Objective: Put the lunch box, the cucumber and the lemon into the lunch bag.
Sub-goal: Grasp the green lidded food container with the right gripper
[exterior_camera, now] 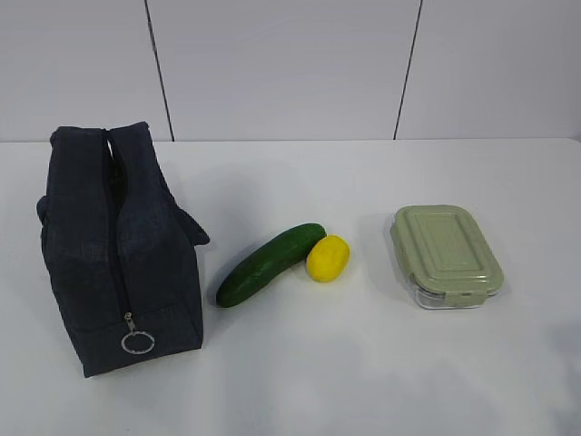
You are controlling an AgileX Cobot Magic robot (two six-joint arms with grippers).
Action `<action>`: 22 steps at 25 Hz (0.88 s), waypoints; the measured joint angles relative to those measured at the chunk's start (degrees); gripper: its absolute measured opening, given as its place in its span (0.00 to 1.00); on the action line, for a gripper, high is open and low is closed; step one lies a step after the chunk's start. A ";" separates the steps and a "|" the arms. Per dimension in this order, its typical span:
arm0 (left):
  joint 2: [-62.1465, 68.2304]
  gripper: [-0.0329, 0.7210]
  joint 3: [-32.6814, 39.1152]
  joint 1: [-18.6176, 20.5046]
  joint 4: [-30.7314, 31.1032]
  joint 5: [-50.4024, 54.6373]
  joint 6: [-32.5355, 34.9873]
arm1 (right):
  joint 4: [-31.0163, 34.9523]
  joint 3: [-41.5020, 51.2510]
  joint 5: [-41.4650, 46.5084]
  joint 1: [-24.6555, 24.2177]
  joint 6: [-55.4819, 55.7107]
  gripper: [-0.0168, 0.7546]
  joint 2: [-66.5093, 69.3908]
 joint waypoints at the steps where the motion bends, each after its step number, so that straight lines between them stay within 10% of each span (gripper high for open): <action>1: 0.00 0.36 0.00 0.00 0.00 0.00 0.00 | 0.00 0.00 0.00 0.00 0.00 0.62 0.00; 22: 0.00 0.36 0.00 0.00 0.00 0.00 0.00 | 0.00 0.00 0.00 0.00 0.00 0.62 0.00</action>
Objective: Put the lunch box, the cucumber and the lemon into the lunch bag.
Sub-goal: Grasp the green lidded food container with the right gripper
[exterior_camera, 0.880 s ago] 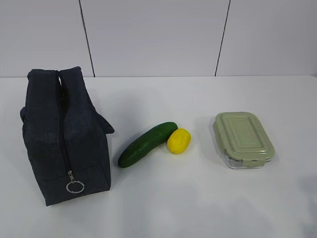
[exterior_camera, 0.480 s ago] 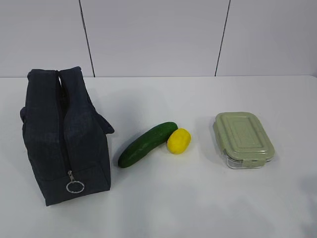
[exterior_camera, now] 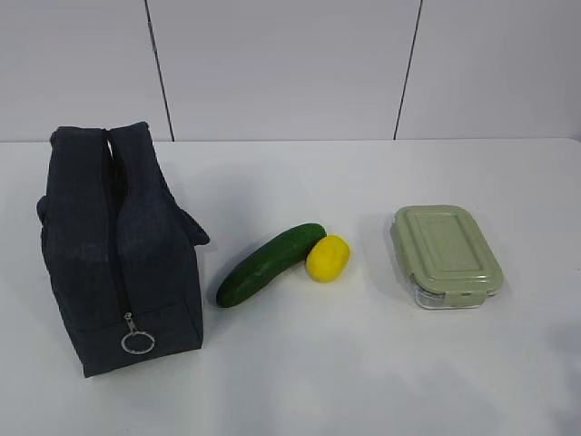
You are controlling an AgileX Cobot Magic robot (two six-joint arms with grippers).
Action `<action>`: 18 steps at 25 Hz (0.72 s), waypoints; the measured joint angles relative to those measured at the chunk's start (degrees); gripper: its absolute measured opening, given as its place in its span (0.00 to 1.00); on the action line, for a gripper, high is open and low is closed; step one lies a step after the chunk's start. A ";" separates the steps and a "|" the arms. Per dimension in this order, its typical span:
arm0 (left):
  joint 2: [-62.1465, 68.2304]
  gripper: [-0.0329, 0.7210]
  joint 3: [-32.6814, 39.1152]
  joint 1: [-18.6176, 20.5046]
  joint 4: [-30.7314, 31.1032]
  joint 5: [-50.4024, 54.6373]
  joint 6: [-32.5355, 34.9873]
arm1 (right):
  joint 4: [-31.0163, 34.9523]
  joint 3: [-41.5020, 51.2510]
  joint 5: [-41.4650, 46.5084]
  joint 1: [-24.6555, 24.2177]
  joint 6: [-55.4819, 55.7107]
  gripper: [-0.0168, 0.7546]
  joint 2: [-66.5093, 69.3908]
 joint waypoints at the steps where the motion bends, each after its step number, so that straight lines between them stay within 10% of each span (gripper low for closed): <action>1: 0.00 0.36 0.00 0.00 0.00 0.00 0.00 | 0.00 0.00 0.00 0.00 0.00 0.62 0.00; 18: 0.00 0.36 0.00 0.00 0.00 0.00 0.00 | 0.00 0.00 0.00 0.00 0.00 0.62 0.00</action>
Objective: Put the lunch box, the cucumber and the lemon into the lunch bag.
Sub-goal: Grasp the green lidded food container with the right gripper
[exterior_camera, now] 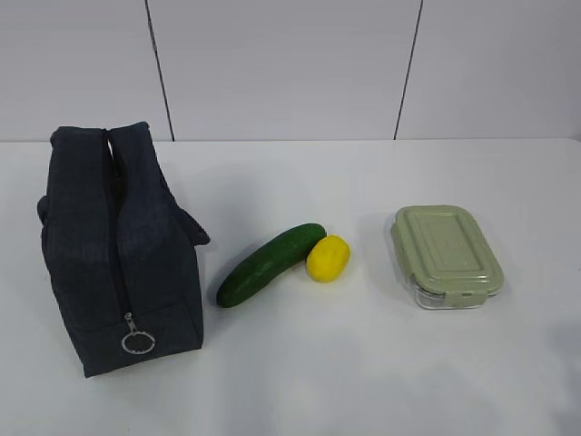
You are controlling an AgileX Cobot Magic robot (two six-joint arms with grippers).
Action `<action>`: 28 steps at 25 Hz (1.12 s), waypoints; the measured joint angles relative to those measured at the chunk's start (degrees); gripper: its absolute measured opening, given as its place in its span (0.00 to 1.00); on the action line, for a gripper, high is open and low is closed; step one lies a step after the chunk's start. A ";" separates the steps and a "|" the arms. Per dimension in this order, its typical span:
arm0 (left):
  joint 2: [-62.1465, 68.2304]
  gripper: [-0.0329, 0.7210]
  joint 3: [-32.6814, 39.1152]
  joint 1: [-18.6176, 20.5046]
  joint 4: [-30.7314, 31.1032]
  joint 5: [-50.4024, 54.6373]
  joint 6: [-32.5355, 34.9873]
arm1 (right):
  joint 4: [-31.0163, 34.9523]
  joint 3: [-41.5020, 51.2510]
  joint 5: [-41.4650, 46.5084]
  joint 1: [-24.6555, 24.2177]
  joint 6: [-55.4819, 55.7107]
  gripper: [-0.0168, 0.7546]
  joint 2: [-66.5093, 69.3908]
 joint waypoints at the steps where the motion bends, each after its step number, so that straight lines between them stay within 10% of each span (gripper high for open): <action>1: 0.00 0.36 0.00 0.00 0.00 0.00 0.00 | 0.00 0.00 0.00 0.00 0.00 0.62 0.00; 14: 0.00 0.36 0.00 0.00 0.00 0.00 0.00 | -0.19 -2.19 -4.48 0.00 1.76 0.62 1.08; 28: 0.00 0.36 0.00 0.00 0.00 0.00 0.00 | 4.15 -11.95 -17.29 0.00 7.42 0.62 31.44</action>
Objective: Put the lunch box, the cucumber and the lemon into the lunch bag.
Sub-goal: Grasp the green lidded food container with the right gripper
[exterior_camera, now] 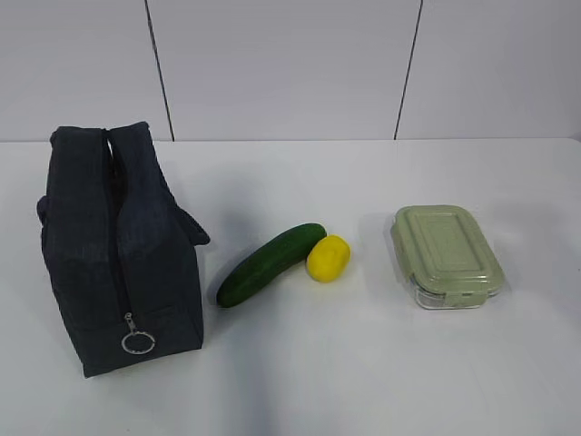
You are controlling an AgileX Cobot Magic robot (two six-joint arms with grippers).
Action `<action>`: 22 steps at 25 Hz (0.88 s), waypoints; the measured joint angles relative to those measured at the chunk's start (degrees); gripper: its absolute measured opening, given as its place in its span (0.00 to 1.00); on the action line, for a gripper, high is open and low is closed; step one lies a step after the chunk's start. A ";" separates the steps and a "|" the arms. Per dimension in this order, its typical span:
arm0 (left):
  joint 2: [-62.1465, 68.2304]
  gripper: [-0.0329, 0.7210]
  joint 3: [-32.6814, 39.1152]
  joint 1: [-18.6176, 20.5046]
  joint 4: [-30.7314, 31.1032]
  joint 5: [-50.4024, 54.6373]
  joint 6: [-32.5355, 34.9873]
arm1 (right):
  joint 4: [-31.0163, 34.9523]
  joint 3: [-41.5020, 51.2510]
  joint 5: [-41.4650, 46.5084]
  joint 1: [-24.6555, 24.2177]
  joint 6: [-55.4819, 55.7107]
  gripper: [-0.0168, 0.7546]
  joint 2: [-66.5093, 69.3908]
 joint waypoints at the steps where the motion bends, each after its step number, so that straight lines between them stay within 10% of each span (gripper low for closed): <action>1: 0.00 0.36 0.00 0.00 0.00 0.00 0.00 | 0.85 -0.26 -1.20 0.00 0.00 0.62 1.38; 12: 0.00 0.36 0.00 0.00 0.00 0.00 0.00 | 8.21 -0.69 -5.60 0.00 -1.34 0.62 14.75; 22: 0.00 0.36 0.00 0.00 0.00 0.00 0.00 | 33.01 -8.86 -4.28 -0.13 -29.86 0.62 38.58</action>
